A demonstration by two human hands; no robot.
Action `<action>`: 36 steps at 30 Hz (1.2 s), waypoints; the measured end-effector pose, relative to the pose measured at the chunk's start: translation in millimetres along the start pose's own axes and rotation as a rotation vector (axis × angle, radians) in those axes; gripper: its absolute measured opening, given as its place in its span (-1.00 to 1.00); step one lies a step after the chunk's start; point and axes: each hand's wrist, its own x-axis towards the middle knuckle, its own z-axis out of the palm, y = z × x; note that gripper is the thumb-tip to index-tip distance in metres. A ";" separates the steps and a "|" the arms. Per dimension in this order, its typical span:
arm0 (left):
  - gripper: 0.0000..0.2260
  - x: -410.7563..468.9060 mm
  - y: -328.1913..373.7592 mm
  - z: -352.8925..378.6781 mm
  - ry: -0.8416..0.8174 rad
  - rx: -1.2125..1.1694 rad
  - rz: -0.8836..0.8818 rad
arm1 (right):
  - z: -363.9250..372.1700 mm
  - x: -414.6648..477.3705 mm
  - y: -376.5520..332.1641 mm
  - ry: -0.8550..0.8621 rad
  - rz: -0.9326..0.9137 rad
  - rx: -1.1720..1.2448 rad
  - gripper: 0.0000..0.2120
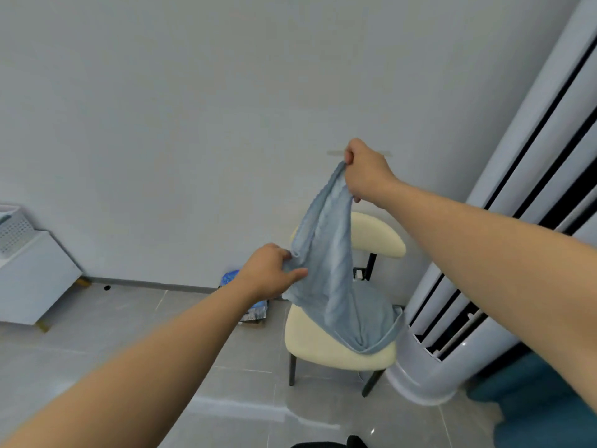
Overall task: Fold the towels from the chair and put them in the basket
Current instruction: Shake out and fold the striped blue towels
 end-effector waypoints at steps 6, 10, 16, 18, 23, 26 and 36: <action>-0.63 32.9 37.8 39.0 0.100 -0.067 -0.012 | -12.2 -0.8 -2.4 -0.137 0.020 0.068 -0.64; -0.45 57.9 51.8 58.4 0.111 -0.142 -0.117 | -20.0 7.9 15.0 -0.291 0.013 -0.052 -0.57; -0.19 98.6 70.6 94.8 0.186 -0.172 -0.174 | -9.3 22.6 59.8 -0.455 -0.038 -0.170 -0.45; -0.06 121.5 68.8 116.2 0.228 -0.139 -0.188 | 3.1 32.7 82.2 -0.478 -0.058 -0.127 -0.39; -0.25 167.8 47.5 196.5 0.398 -0.072 -0.232 | 41.9 46.0 154.3 -0.417 -0.110 0.091 -0.39; -0.55 173.3 33.7 246.9 0.525 -0.093 -0.088 | 61.1 42.0 201.7 -0.308 -0.125 0.083 -0.42; -0.74 106.2 34.9 307.1 0.658 0.252 0.142 | 71.3 -25.8 324.0 0.051 -0.062 -0.315 -0.79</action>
